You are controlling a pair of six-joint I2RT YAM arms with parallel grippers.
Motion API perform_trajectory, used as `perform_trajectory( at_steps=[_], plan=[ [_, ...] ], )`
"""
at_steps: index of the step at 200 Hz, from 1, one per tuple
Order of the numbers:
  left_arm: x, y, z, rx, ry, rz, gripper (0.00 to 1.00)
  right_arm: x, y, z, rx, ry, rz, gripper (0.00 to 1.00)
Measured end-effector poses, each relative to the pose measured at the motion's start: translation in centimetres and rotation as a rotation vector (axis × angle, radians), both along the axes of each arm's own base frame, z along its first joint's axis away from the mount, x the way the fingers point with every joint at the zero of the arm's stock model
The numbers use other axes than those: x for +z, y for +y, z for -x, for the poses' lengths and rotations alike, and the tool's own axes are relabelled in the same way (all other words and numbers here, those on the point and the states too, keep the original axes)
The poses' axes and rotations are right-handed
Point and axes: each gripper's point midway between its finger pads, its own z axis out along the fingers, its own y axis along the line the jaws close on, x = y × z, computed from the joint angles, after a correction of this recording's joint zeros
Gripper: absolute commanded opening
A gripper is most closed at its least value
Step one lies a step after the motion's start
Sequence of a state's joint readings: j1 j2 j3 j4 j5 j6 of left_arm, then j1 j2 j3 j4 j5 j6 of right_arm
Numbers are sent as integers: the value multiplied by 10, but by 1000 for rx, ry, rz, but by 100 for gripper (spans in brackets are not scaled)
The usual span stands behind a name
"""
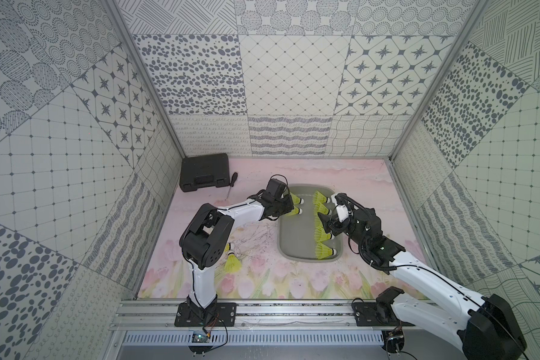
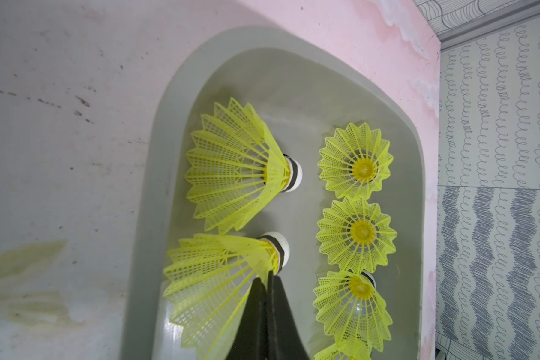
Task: Put the shuttlecocks into the storage box
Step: Place the shuttlecock in the storage box.
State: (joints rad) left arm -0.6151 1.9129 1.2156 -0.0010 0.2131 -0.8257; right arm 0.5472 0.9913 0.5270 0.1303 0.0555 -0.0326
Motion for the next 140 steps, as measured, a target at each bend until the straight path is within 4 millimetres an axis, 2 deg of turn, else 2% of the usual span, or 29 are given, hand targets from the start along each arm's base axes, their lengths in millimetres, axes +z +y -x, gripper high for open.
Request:
perform_trajectory(
  at_steps=[140],
  plan=[
    [4,-3,-5,-27,-11,-10,24,0,-2,-1,-4,0,0,87]
  ],
)
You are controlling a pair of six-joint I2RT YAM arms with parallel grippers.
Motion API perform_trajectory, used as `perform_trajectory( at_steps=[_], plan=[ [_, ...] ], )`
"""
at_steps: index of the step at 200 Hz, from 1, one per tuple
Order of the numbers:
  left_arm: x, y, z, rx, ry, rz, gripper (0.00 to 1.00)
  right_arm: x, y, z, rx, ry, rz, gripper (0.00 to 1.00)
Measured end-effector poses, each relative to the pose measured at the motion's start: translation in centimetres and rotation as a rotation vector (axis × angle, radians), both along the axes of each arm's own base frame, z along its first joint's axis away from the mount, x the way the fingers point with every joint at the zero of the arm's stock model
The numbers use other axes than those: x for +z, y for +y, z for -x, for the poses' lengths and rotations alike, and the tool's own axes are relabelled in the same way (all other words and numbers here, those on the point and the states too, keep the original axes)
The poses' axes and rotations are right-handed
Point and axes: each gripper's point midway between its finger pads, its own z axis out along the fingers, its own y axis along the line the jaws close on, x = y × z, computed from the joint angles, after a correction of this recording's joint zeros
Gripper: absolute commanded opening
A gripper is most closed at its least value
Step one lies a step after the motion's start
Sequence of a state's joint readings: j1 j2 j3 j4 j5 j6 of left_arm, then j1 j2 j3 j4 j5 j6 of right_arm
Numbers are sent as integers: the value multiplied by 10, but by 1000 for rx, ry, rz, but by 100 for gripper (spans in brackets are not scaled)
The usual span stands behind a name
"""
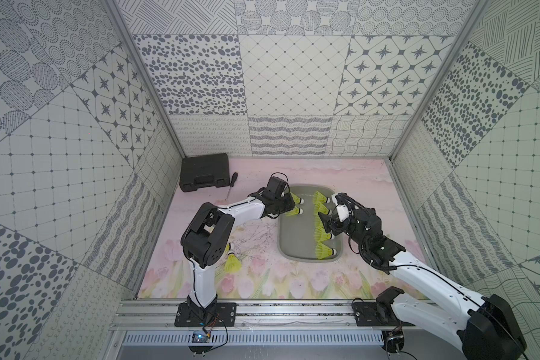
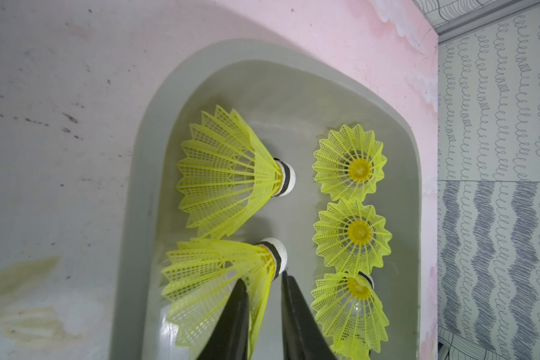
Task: Put the shuttlecocks into the storage box
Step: Place the shuttlecock in the storage box.
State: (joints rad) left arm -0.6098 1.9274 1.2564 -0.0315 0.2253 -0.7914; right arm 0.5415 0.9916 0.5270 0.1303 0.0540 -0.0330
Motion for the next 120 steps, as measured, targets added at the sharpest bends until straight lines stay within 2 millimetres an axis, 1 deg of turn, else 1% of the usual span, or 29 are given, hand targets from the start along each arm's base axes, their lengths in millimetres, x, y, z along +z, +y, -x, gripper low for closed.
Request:
perform_trajectory(
  at_steps=[92,120],
  plan=[
    [-2,2,2,-11,2,-14,33,-1,-1,-1,-5,3,2,87],
    [1,3,2,-12,0,-13,36,-2,-2,-1,-5,6,3,87]
  ],
)
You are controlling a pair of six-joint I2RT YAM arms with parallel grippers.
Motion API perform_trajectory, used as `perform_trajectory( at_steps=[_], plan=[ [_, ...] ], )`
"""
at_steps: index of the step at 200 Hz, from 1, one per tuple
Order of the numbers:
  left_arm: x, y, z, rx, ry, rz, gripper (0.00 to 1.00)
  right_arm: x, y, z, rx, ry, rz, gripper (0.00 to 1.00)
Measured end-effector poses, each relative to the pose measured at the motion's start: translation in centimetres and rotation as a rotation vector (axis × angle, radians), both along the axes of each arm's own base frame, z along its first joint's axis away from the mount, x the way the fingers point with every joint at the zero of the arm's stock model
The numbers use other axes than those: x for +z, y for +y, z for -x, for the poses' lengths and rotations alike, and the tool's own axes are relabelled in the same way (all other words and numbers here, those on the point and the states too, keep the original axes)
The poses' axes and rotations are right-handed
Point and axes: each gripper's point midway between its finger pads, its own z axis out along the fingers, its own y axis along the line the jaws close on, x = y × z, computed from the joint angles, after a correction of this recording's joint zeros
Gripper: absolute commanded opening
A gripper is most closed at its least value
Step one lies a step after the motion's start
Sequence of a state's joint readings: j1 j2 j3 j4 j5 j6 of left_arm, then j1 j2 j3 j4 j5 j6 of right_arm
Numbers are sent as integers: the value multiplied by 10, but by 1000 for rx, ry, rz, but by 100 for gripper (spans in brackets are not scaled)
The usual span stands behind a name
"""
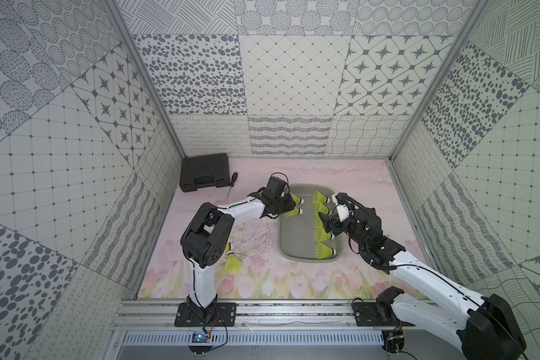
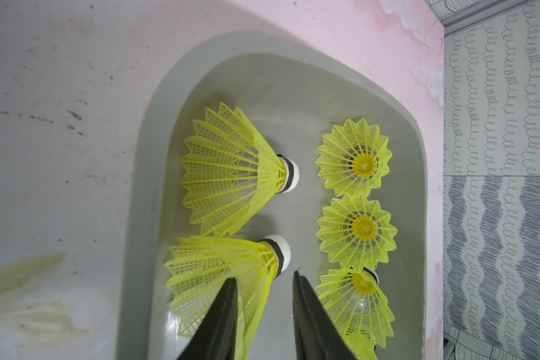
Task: Put the shuttlecocks into the storage box
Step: Place the shuttlecock in the storage box.
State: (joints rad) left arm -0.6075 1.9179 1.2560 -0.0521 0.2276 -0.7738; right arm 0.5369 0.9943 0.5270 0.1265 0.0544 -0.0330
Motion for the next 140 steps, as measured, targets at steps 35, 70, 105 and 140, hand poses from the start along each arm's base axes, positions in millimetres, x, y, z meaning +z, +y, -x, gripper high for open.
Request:
perform_trajectory(
  at_steps=[35,70,105,140],
  plan=[
    [10,3,3,-4,-16,6,39,-1,0,0,0,4,2,87],
    [25,11,7,-5,-46,8,40,-1,0,0,-1,4,2,88],
    [50,34,13,23,-101,-5,42,1,-1,1,-3,4,-3,89],
    [73,77,18,103,-156,-55,42,7,-2,2,-8,-7,-25,89]
  ],
)
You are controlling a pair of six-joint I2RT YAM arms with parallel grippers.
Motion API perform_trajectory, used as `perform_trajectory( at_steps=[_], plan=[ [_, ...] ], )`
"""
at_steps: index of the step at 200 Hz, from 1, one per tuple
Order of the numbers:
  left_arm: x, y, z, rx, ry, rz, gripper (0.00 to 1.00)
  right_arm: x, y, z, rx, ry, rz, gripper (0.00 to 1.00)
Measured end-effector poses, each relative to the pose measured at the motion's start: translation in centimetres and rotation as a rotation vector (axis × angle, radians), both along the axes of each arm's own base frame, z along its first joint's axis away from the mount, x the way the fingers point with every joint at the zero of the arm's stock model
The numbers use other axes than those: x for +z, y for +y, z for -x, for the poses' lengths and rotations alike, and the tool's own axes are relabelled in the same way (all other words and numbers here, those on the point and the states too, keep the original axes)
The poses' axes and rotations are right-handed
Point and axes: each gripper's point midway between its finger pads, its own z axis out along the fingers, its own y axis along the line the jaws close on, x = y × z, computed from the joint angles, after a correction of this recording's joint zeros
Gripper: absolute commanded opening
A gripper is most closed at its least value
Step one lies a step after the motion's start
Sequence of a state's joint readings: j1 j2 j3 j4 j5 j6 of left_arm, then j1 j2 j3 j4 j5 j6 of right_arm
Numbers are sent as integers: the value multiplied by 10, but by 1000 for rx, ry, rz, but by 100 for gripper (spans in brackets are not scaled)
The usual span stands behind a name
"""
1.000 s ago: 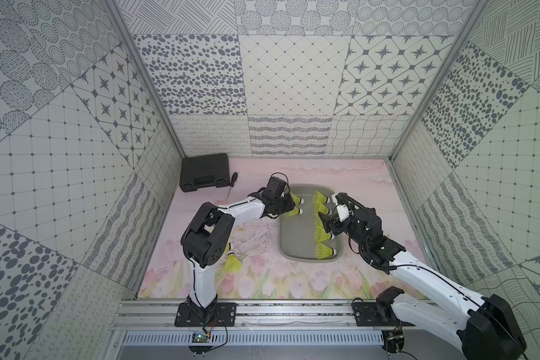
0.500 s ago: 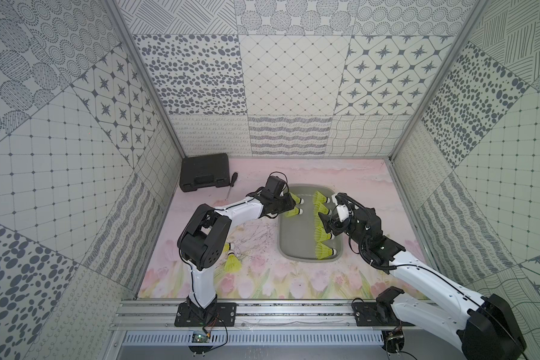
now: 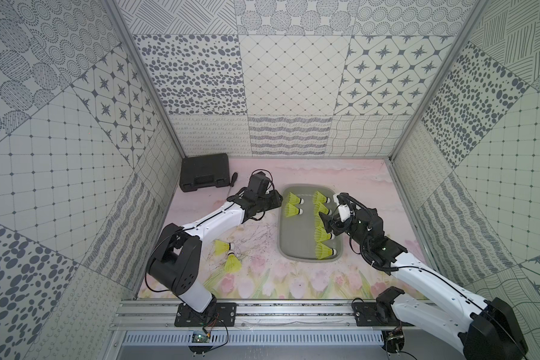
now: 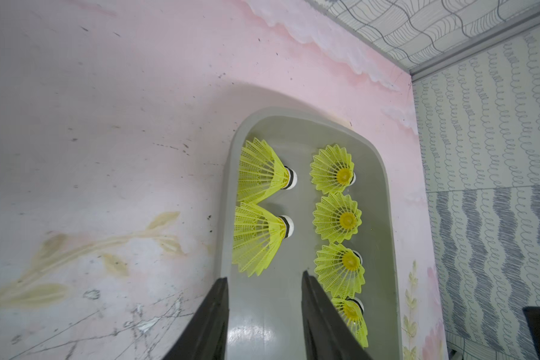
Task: Put the shuttlecocks into the storage box
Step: Place the shuttlecock in the storage box, then pick up the shuttlecock at the center of the board.
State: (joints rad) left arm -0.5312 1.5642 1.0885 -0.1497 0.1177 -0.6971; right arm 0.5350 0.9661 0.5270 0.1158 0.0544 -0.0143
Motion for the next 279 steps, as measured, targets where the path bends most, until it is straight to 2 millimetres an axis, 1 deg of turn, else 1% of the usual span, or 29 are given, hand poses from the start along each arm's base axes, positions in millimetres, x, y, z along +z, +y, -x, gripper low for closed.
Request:
perform_trajectory(
  at_steps=[14,41,83,105,125,166,181,209,251,279],
  plan=[
    [8,19,3,44,-21,-25,43,1,0,0,-2,0,-5,89],
    [17,56,14,125,-45,-79,43,1,-1,0,-6,2,-12,89],
    [18,109,31,254,-61,-149,44,0,-2,0,-15,14,-26,90],
    [12,138,40,329,-48,-181,44,-1,-2,0,-16,18,-26,89],
    [5,163,44,398,-34,-196,44,-1,-2,0,-16,19,-26,89],
    [-19,211,51,542,31,-206,46,-2,-2,1,-16,23,-24,90],
    [-27,224,51,582,54,-209,46,-2,-2,1,-15,24,-24,90],
    [-40,243,51,639,93,-213,46,-2,-2,1,-15,24,-23,90],
    [-55,259,48,686,133,-217,46,-3,-2,1,-15,25,-22,90],
    [-65,266,44,707,160,-212,46,-3,-2,0,-17,27,-21,90]
  ],
)
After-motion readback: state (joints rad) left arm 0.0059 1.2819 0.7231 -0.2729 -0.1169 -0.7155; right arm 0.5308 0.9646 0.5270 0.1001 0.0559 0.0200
